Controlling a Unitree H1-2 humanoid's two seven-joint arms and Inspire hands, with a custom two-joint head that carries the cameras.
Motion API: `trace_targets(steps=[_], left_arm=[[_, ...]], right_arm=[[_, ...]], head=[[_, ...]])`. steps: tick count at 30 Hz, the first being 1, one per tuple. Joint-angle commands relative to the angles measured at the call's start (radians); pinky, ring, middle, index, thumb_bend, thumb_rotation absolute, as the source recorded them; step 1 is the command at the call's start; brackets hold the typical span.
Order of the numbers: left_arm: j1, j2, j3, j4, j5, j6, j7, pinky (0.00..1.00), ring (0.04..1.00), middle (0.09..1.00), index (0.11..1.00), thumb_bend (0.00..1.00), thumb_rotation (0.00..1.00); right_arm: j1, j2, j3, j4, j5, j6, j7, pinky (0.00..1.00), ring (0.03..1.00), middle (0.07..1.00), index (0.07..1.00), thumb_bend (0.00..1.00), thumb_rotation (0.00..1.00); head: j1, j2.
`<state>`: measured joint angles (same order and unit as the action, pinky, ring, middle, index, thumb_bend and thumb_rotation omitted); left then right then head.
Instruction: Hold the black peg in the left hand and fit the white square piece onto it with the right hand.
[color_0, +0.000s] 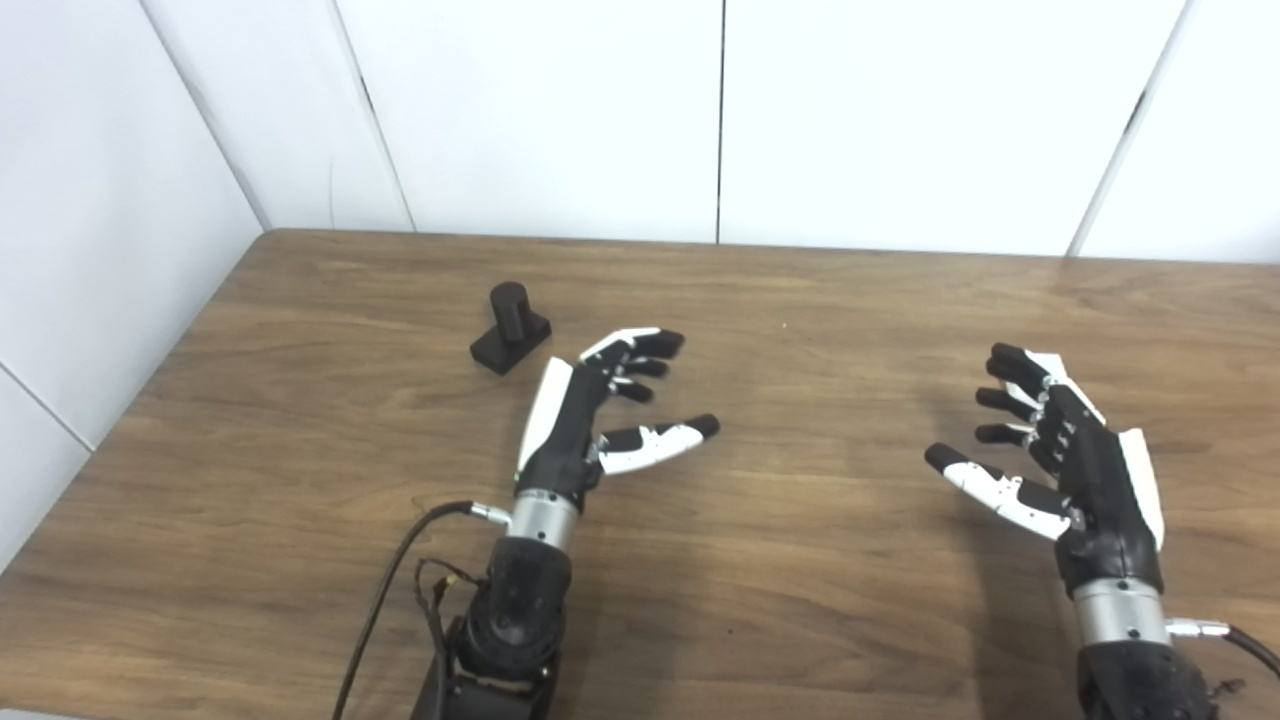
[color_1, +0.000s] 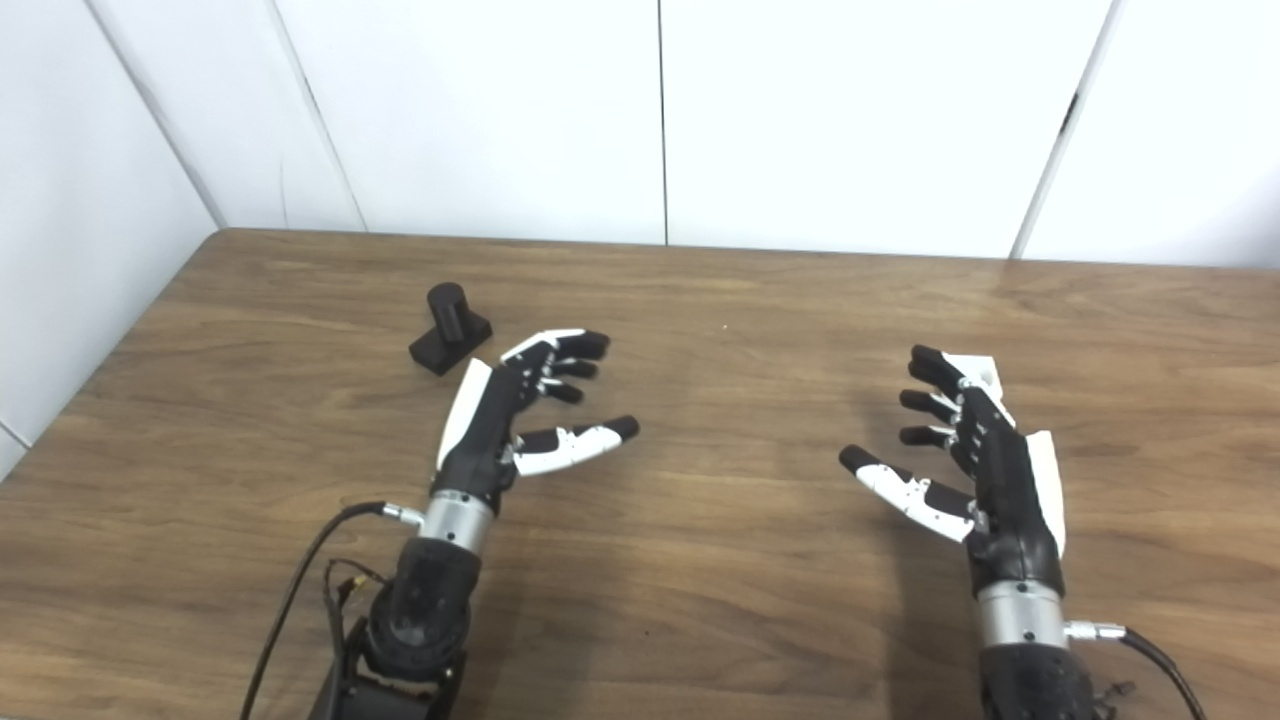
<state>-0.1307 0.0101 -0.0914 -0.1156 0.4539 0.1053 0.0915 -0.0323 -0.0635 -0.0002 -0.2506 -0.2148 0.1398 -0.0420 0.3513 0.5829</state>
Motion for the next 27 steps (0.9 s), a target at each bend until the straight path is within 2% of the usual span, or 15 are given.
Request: trace_targets(steps=[1,10,17,23,27], left_arm=[[-0.052,0.015,0.002,-0.049,0.055,0.002,0.032,0.65,0.729,0.744,0.687,0.73,0.14],[-0.086,0.044,0.007,-0.060,0.170,0.037,0.069,0.67,0.786,0.802,0.714,0.70,0.16],[-0.127,0.083,0.006,-0.026,0.281,0.053,0.115,0.62,0.755,0.792,0.734,0.72,0.20],[-0.159,0.108,0.011,0.000,0.345,0.072,0.157,0.63,0.806,0.813,0.746,0.73,0.17],[-0.181,0.132,0.022,0.009,0.363,0.083,0.160,0.63,0.818,0.817,0.754,0.72,0.15]], right_arm=[[-0.035,-0.002,-0.002,-0.039,0.003,-0.023,-0.002,0.62,0.754,0.820,0.809,0.67,0.00],[-0.030,-0.003,-0.005,-0.046,0.006,-0.015,0.002,0.61,0.756,0.818,0.804,0.67,0.00],[-0.026,0.000,-0.004,-0.051,0.003,-0.012,0.001,0.61,0.747,0.815,0.790,0.68,0.00],[-0.022,0.001,-0.001,-0.053,-0.006,-0.012,-0.002,0.61,0.742,0.815,0.791,0.67,0.00],[-0.020,0.005,-0.002,-0.052,-0.006,-0.012,-0.003,0.60,0.742,0.815,0.792,0.66,0.00]], head=[[0.002,0.000],[0.003,-0.002],[0.008,0.000],[0.011,-0.001],[0.012,-0.002]])
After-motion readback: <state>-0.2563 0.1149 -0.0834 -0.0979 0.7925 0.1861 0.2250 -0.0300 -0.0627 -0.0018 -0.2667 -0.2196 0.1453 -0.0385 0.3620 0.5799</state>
